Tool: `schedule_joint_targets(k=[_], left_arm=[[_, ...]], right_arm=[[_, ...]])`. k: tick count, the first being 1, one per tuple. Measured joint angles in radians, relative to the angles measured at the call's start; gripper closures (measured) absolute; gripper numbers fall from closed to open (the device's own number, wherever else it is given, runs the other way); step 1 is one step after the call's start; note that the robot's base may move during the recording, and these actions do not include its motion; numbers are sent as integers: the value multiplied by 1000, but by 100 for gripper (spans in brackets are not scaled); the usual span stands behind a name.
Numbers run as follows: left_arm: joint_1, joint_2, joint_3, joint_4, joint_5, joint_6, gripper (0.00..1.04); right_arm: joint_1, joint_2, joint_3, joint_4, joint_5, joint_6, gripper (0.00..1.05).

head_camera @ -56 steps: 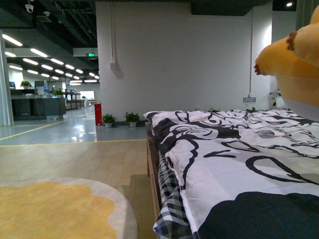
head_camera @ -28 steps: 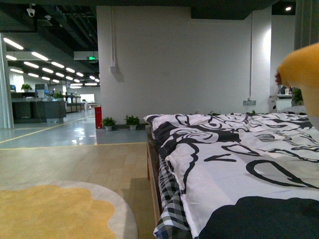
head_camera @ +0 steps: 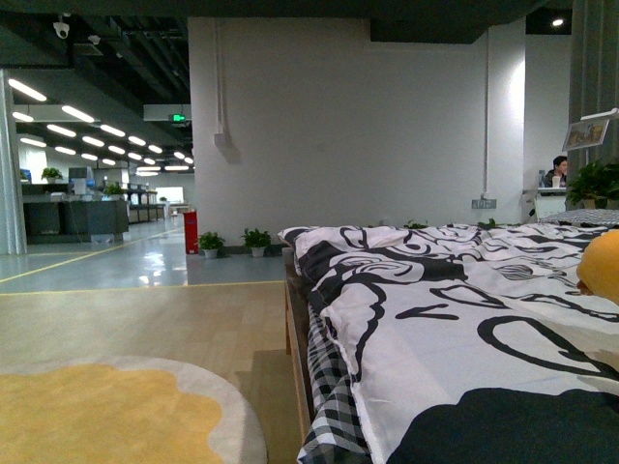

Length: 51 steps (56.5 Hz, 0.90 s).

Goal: Put away toys

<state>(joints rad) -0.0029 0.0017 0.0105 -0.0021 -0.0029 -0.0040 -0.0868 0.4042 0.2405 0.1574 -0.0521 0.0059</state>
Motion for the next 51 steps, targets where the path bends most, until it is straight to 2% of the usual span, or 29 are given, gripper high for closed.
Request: schedule_joint_targets(k=[3, 8, 45, 51], left_arm=[[0, 0, 0, 0, 0, 0, 6], [0, 0, 0, 0, 0, 0, 6], [0, 0, 0, 0, 0, 0, 6], [0, 0, 0, 0, 0, 0, 6]], right_arm=[[51, -20, -21, 4, 46, 0, 98], [77, -49, -55, 9, 50, -3, 98], [82, -210, -173, -12, 55, -3, 98], [82, -320, -181, -135, 55, -4, 98]])
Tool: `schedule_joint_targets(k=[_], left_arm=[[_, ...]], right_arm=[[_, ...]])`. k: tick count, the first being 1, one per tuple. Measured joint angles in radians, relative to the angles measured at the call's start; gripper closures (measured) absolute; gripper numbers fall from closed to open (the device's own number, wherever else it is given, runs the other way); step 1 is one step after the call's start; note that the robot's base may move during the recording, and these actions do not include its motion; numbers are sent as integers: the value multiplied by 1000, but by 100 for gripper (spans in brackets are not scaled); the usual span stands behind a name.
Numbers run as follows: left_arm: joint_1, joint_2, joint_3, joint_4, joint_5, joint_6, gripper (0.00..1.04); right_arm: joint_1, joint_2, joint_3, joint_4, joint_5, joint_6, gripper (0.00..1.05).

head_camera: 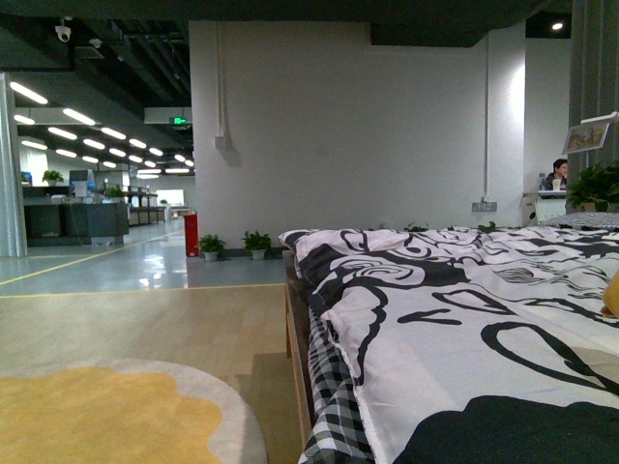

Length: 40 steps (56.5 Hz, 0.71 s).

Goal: Put away toys

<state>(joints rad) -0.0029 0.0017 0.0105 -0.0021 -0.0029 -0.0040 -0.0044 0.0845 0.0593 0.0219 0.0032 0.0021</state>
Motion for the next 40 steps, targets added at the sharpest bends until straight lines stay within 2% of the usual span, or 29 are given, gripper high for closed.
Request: schedule_joint_targets(k=[40], left_arm=[[0, 0, 0, 0, 0, 0, 6]], right_arm=[[1, -82, -45, -16, 0, 0, 98]])
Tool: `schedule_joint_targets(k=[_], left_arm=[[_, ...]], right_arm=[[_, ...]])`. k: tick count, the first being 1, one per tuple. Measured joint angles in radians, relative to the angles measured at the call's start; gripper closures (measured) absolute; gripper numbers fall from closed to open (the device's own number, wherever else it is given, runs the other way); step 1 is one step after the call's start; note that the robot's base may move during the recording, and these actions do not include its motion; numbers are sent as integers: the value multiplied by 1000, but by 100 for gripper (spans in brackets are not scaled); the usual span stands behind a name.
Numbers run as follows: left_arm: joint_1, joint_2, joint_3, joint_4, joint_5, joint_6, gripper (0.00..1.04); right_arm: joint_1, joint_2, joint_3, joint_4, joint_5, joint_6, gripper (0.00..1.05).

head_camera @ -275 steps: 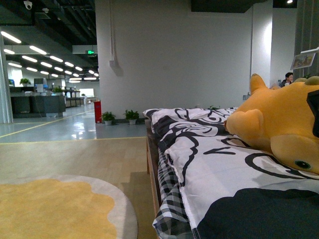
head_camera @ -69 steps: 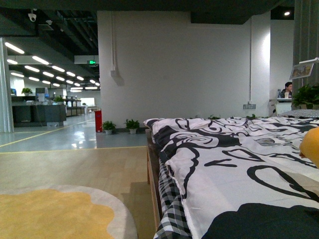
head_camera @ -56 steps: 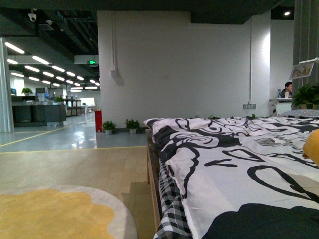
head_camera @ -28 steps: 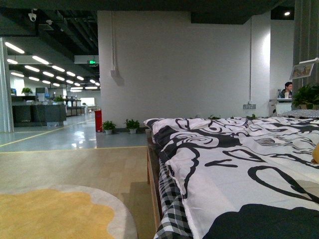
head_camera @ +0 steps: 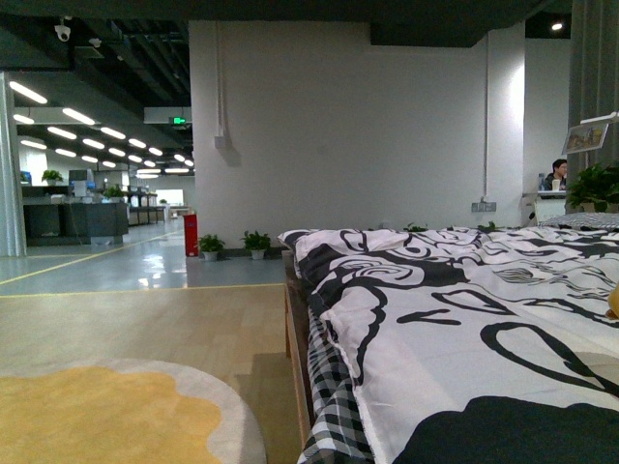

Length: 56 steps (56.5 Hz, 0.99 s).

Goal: Put away toys

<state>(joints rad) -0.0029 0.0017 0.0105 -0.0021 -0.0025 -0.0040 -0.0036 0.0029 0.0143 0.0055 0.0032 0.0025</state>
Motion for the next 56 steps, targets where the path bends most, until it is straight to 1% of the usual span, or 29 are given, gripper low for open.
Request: schedule_joint_targets(k=[11, 18, 24, 47, 56], left_arm=[[1, 0, 0, 0, -3, 0, 6], [1, 0, 0, 0, 0, 0, 6], [0, 1, 0, 0, 2, 0, 6], [0, 0, 0, 0, 2, 0, 6], [2, 0, 0, 0, -13, 0, 6]], right_arm=[[5, 0, 0, -1, -22, 0, 98], [5, 0, 0, -6, -17, 0, 98], [3, 2, 0, -9, 6, 0, 98], [3, 3, 0, -10, -5, 0, 98], [3, 3, 0, -10, -2, 0, 98]])
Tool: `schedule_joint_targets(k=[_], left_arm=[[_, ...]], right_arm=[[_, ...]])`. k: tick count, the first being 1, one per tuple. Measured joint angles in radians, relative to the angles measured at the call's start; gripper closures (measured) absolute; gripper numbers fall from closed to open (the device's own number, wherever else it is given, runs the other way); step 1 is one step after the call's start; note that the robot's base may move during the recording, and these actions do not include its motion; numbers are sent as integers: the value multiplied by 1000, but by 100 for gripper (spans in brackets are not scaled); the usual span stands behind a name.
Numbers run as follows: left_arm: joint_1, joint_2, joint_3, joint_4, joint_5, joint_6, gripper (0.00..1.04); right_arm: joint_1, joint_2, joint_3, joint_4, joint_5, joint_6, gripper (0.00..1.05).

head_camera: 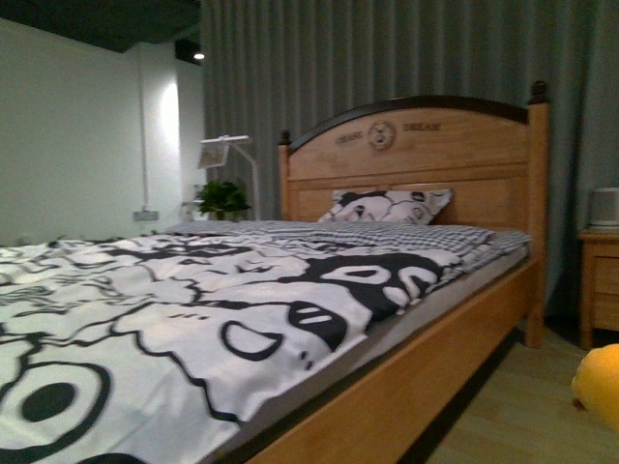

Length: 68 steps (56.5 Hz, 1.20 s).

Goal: Put away toys

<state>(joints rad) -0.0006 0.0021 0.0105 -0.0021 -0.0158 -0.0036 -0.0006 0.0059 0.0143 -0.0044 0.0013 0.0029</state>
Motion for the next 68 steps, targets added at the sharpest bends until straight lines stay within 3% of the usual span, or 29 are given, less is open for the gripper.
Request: schedule_joint_targets(k=[68], left_arm=[[0, 0, 0, 0, 16, 0, 6]], right_arm=[[0, -1, 0, 0, -5, 0, 98]])
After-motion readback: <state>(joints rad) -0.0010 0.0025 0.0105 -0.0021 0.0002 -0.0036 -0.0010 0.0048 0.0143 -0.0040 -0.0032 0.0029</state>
